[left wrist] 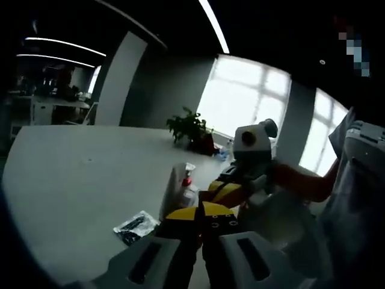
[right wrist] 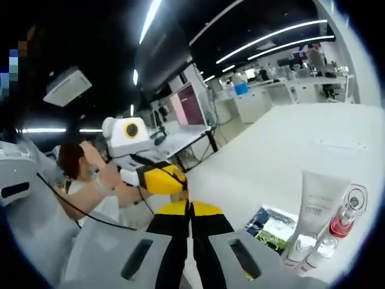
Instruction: Arrange the skincare products in the storage area until every visible bottle or jar stands upright without overlapping.
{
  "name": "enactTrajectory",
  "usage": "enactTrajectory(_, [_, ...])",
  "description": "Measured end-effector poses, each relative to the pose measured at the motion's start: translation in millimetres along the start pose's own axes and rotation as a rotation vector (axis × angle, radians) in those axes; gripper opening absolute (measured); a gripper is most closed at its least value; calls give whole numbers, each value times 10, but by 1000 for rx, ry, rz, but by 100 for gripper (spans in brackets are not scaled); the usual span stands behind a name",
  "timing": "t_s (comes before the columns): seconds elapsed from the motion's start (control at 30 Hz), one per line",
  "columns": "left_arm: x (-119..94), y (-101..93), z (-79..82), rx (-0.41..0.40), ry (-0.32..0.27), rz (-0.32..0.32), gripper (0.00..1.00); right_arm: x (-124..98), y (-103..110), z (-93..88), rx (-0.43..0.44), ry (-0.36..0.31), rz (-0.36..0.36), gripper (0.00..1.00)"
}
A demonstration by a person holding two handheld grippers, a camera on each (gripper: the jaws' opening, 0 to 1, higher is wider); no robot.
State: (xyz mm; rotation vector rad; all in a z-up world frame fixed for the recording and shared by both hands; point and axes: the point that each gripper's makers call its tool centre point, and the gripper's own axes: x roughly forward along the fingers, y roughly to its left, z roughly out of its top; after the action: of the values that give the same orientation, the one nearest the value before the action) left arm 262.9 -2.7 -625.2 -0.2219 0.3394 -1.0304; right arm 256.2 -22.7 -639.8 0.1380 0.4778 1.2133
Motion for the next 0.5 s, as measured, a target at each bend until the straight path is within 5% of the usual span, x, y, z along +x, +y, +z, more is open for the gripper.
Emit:
enactTrajectory(0.23, [-72,-21,174,-74,-106,-27,0,48,-9,-94,-10,32,-5,9])
enactTrajectory(0.5, [-119,18,234,-108,-146,-29,0,95,45,-49,7,11,27,9])
